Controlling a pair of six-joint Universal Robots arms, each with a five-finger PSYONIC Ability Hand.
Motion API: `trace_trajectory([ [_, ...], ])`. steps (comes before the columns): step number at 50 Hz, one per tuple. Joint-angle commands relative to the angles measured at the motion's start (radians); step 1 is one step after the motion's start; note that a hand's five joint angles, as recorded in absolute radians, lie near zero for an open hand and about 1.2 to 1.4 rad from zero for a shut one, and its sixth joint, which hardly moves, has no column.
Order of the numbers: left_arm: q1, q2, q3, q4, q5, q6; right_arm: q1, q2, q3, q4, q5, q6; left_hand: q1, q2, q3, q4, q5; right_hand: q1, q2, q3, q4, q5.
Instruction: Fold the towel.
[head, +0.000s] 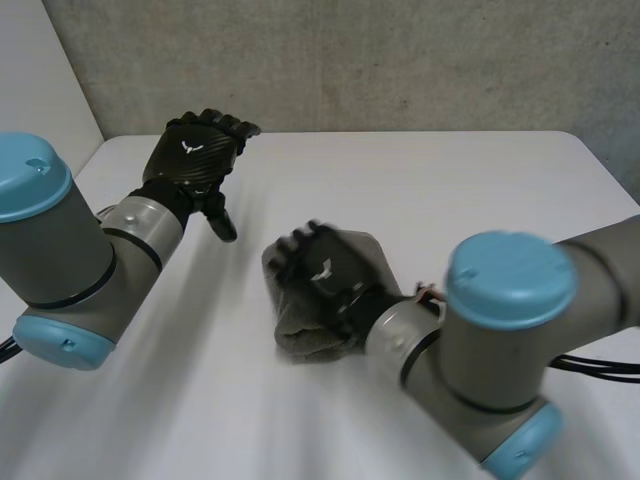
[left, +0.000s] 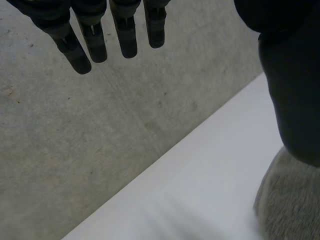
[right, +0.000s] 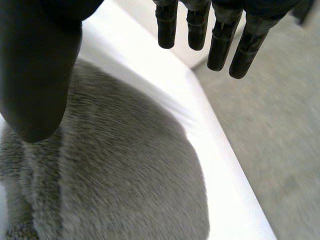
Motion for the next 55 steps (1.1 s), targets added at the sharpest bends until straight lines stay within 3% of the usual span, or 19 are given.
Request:
trace_trajectory([
  [1, -0.035, -0.025, 0.020, 0.008, -0.003, -0.151, -0.138, -0.101, 0.043, 0.056, 0.014, 0.274, -0.080, -0.078, -0.062, -0.083, -0.215, -0.059, -0.076, -0.071, -0.082, -0.058],
  [8, -0.107, -0.099, 0.032, -0.005, -0.026, -0.202, -0.230, -0.077, -0.026, 0.160, -0.005, 0.440, -0.068, -0.066, -0.050, -0.072, -0.203, -0.059, -0.076, -0.071, -0.082, -0.058],
  [16, -0.194, -0.238, 0.037, -0.041, -0.185, -0.194, -0.236, 0.109, -0.147, 0.214, -0.008, 0.479, -0.077, -0.075, -0.059, -0.080, -0.212, -0.059, -0.076, -0.071, -0.082, -0.058],
  [24, -0.219, -0.326, 0.077, -0.084, -0.202, -0.187, -0.239, 0.264, -0.225, 0.271, -0.057, 0.479, -0.080, -0.078, -0.062, -0.083, -0.215, -0.059, -0.076, -0.071, -0.082, -0.058],
  [30, -0.219, -0.321, 0.086, -0.101, -0.201, -0.185, -0.242, 0.275, -0.236, 0.289, -0.066, 0.477, -0.080, -0.078, -0.062, -0.083, -0.215, -0.059, -0.076, -0.071, -0.082, -0.058],
  [35, -0.218, -0.278, 0.088, -0.123, -0.199, -0.185, -0.267, 0.191, -0.232, 0.289, -0.068, 0.477, -0.080, -0.078, -0.062, -0.083, -0.215, -0.059, -0.076, -0.071, -0.082, -0.058],
  [40, -0.207, -0.161, 0.075, -0.141, -0.198, -0.185, -0.305, -0.016, -0.204, 0.280, -0.052, 0.480, -0.080, -0.078, -0.062, -0.083, -0.215, -0.059, -0.076, -0.071, -0.082, -0.058],
  [43, -0.202, -0.127, 0.074, -0.147, -0.198, -0.185, -0.322, -0.044, -0.203, 0.280, -0.042, 0.482, -0.080, -0.078, -0.062, -0.083, -0.215, -0.059, -0.076, -0.071, -0.082, -0.058],
  [49, -0.129, 0.056, 0.072, -0.216, -0.199, -0.184, -0.362, -0.181, -0.192, 0.285, 0.110, 0.505, -0.080, -0.078, -0.062, -0.083, -0.215, -0.059, -0.076, -0.071, -0.082, -0.058],
  [51, -0.057, 0.151, 0.072, -0.253, -0.190, -0.190, -0.382, -0.222, -0.178, 0.286, 0.179, 0.503, -0.080, -0.078, -0.062, -0.083, -0.215, -0.059, -0.076, -0.071, -0.082, -0.058],
  [55, 0.005, 0.205, 0.071, -0.282, -0.191, -0.193, -0.394, -0.237, -0.166, 0.292, 0.211, 0.502, -0.080, -0.078, -0.062, -0.083, -0.215, -0.059, -0.076, -0.071, -0.082, -0.058],
])
